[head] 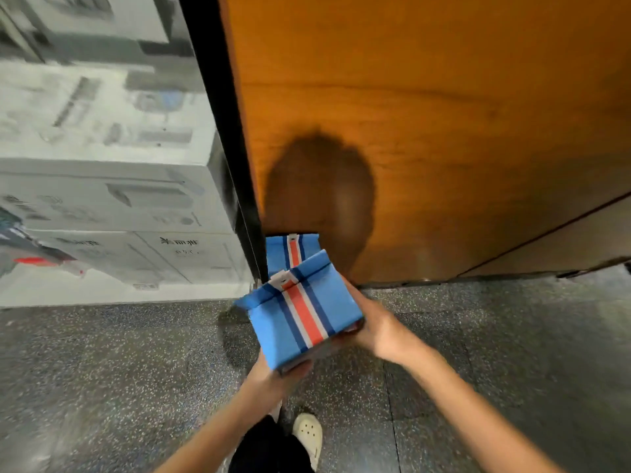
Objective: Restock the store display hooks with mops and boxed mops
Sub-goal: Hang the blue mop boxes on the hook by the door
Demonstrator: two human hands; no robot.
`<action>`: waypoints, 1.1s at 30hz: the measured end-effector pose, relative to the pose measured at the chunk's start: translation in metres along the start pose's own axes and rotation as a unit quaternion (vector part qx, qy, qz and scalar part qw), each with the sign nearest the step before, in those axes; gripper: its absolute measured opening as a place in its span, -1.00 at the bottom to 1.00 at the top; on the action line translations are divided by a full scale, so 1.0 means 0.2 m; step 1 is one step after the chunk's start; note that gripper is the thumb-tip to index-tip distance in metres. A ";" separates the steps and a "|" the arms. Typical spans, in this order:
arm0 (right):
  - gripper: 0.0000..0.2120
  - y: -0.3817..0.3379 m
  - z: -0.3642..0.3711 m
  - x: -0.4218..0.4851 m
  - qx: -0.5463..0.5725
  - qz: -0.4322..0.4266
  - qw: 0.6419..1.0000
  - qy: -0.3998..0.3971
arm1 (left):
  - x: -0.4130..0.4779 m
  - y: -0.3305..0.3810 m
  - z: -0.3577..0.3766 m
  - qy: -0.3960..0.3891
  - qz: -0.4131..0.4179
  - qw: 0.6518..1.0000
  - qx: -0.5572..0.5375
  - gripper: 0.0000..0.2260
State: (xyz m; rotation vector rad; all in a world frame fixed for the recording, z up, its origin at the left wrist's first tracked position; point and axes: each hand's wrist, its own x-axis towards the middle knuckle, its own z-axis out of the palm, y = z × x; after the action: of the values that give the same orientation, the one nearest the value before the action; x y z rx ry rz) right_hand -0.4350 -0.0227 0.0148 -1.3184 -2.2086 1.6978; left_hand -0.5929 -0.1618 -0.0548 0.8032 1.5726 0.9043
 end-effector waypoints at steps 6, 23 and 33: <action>-0.25 -0.71 -0.23 -0.24 -0.077 -0.092 0.992 0.035 | -0.30 0.64 -0.26 0.066 0.112 0.989 -0.069 -0.27; -0.43 -2.31 -0.05 -0.25 -0.038 -0.380 0.924 0.000 | -1.02 1.82 -1.48 0.287 0.379 0.875 0.084 -0.58; -0.35 -2.84 0.28 0.09 0.001 -0.421 0.899 0.116 | -0.96 2.00 -2.25 0.274 0.390 0.876 0.078 -0.66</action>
State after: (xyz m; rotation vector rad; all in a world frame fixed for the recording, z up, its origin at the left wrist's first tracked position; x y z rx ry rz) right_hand -0.8053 -0.0697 0.4480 -0.3820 -2.1324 1.1279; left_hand -0.9896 -0.1982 0.4362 1.4403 1.8346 1.7187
